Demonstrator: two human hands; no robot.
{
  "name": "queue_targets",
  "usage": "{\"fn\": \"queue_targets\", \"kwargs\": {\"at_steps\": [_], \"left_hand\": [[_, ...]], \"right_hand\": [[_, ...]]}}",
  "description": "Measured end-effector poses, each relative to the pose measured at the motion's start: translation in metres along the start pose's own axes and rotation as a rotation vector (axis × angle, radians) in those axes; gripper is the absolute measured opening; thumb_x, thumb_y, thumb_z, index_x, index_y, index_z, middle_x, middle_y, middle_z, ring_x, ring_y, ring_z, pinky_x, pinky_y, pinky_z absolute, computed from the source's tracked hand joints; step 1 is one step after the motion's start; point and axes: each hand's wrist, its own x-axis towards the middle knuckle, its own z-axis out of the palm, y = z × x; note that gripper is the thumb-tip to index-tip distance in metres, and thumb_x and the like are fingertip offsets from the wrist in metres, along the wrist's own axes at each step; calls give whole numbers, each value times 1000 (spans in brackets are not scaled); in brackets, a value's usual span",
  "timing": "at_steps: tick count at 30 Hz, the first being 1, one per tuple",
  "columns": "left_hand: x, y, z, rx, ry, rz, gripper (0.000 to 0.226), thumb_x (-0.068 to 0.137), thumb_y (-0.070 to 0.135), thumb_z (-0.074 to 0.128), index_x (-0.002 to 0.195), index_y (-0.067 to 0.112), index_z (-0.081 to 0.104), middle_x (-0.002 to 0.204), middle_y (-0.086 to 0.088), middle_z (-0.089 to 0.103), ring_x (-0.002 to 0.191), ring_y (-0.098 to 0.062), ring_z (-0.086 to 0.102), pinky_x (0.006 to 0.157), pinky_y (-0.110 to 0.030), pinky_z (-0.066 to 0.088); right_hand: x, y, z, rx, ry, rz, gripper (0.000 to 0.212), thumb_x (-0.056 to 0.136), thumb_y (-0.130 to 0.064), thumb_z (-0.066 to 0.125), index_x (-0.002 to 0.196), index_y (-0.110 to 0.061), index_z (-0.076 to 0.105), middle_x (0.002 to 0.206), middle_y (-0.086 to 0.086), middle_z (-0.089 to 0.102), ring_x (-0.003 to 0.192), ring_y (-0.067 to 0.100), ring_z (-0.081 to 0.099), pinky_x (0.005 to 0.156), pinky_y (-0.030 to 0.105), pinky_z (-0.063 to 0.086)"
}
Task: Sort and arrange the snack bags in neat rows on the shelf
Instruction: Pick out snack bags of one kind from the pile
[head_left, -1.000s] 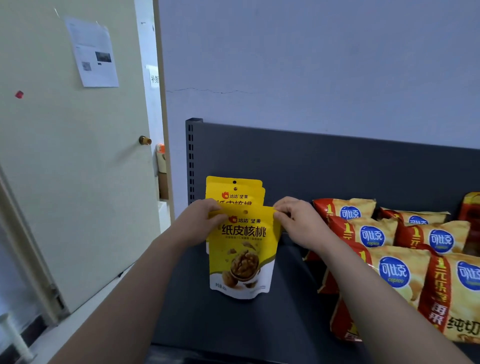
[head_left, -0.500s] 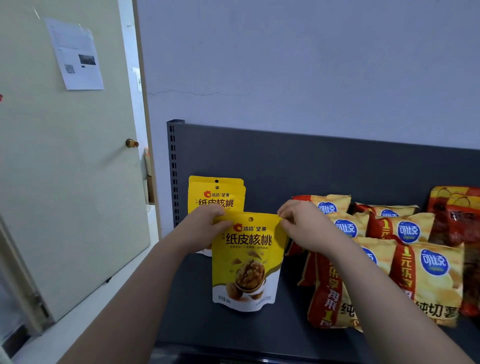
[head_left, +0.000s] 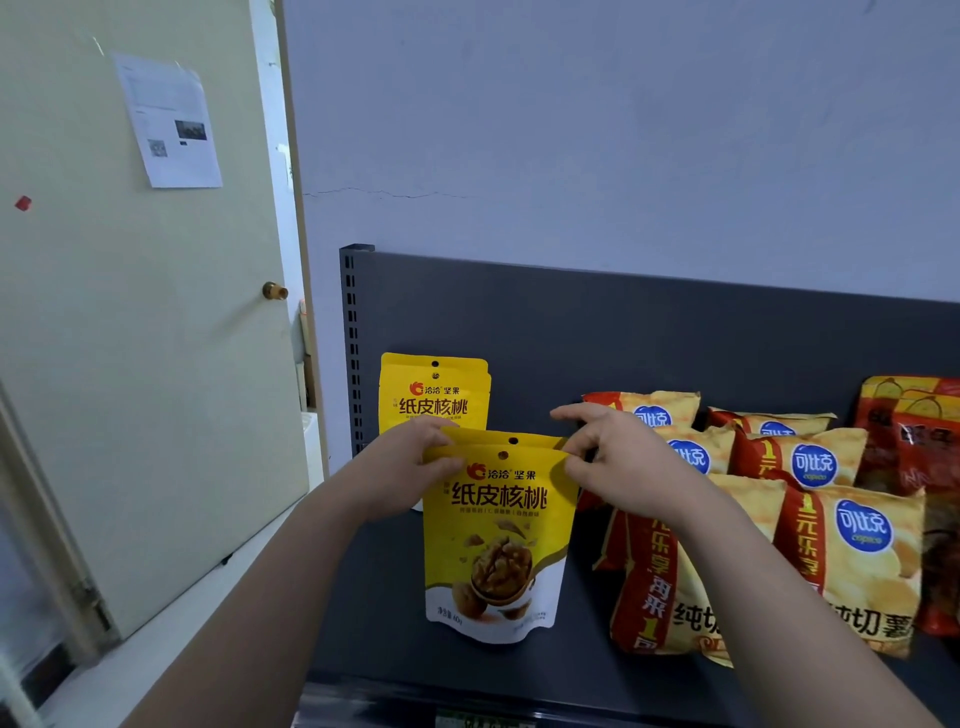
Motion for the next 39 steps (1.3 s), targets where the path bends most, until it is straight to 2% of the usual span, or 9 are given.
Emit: {"fn": "queue_targets", "kwargs": {"at_steps": [2,9,12,14,17,23,27,33,39], "left_hand": [[-1,2,1,-19,-8,5,26,96,32,55,103,15,73,137,11,45,121,-11,45,104,-34,42],[-6,7,-1,-71,-1,-8,6,89,42,62,94,40,63,141,11,40,132,-8,34,112,-38,33],[-8,11,-7,-122,49,12,18,86,46,61,98,34,68,129,14,46,126,-6,40,96,-29,45],[-5,12,-14,-142,103,18,20,89,44,60,102,30,68,121,17,49,118,-5,46,82,-20,47],[9,7,-29,-60,190,16,23,92,44,59,109,31,65,119,16,57,117,-6,51,94,-29,46],[55,-19,-56,175,295,-127,41,95,35,59,133,22,54,134,1,54,117,-18,53,90,-30,43],[84,-46,-66,293,218,-231,47,94,32,60,138,19,50,141,-5,48,119,-23,53,96,-34,45],[111,-65,-68,310,89,-256,33,92,32,63,119,14,66,127,-6,52,107,-21,55,86,-31,44],[124,-71,-62,265,151,-276,24,96,22,59,110,7,70,117,-7,63,89,-14,52,75,-26,41]], "right_hand": [[-2,-1,-1,6,-17,5,25,88,-17,59,67,-27,69,148,-13,40,106,2,55,75,20,47],[-8,-2,-4,40,3,29,14,85,-26,65,79,-23,77,148,-13,40,117,1,48,85,24,46],[-3,-2,-10,58,30,4,14,87,-35,66,82,-28,76,144,-14,45,104,-4,51,75,15,40],[4,-2,-15,77,58,-6,15,89,-38,64,86,-30,76,140,-12,50,110,2,51,79,15,39],[25,-2,-20,57,91,-13,14,92,-34,61,94,-29,74,136,-7,56,123,9,49,104,30,37],[89,-2,-17,-21,54,-2,29,94,-26,59,123,-23,64,132,-5,58,121,13,53,101,28,42],[134,0,-9,-63,-39,16,39,93,-25,61,132,-23,57,136,-1,55,121,18,52,99,30,42],[183,10,15,-72,-202,3,22,92,-27,63,113,-24,69,129,-3,58,119,16,53,101,32,44],[194,11,26,-106,-172,11,24,93,-12,53,83,1,70,102,14,67,93,32,63,85,43,54]]}}
